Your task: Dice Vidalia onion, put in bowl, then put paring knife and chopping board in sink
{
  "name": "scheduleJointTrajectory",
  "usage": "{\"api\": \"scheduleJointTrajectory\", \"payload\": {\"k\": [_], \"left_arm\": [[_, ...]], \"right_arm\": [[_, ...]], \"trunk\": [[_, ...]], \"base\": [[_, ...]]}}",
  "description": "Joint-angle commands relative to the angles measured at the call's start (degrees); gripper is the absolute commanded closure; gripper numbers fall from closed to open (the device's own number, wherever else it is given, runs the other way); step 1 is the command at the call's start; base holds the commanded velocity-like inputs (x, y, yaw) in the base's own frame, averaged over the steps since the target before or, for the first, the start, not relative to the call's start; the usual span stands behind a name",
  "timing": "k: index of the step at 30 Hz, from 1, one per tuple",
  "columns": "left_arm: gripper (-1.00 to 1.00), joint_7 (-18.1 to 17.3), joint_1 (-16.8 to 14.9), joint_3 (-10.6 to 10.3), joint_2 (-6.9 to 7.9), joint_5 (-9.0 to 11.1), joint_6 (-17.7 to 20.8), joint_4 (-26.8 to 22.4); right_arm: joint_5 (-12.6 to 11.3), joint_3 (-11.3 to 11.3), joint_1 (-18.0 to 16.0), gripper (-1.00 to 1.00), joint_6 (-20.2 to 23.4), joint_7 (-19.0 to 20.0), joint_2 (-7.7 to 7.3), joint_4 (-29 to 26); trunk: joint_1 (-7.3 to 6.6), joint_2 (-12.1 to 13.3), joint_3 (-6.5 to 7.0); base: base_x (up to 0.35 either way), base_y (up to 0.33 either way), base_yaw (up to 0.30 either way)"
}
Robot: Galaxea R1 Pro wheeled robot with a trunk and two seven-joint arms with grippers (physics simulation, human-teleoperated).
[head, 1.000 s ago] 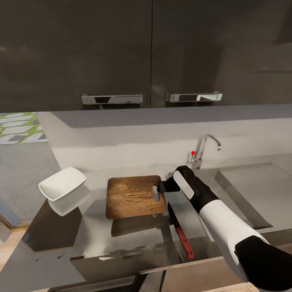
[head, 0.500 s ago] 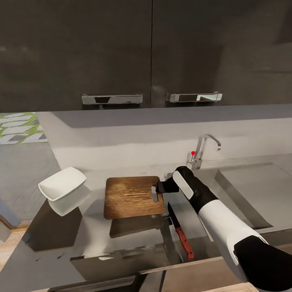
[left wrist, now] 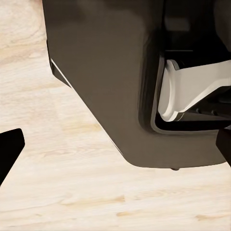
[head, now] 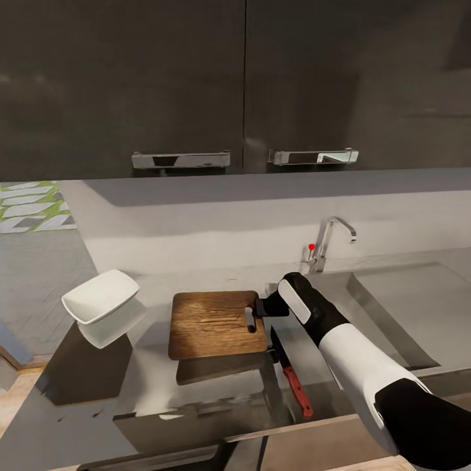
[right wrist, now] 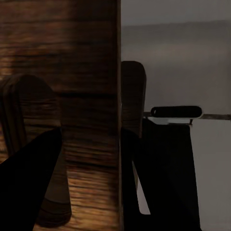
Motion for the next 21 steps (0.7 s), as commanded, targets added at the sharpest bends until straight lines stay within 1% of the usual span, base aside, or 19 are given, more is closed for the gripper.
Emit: {"api": "scheduleJointTrajectory", "payload": {"k": [1, 15, 21], "left_arm": [[-1.00, 0.00, 0.03, 0.01, -0.01, 0.02, -0.08, -0.10], [-1.00, -0.02, 0.03, 0.01, -0.01, 0.02, -0.10, -0.10], [-1.00, -0.02, 0.03, 0.01, -0.01, 0.02, -0.09, -0.10]], "right_arm": [[-0.70, 0.17, -0.06, 1.00, 0.10, -0.57, -0.02, -0.03], [-0.70, 0.34, 0.00, 1.00, 0.10, -0.57, -0.02, -0.02], [-0.70, 0.37, 0.19, 1.00, 0.10, -0.54, -0.02, 2.23]], "trunk": [[0.03, -0.11, -0.11], [0.03, -0.11, -0.11], [0.03, -0.11, -0.11]], "base": [[0.000, 0.000, 0.000], [0.000, 0.000, 0.000], [0.000, 0.000, 0.000]]}}
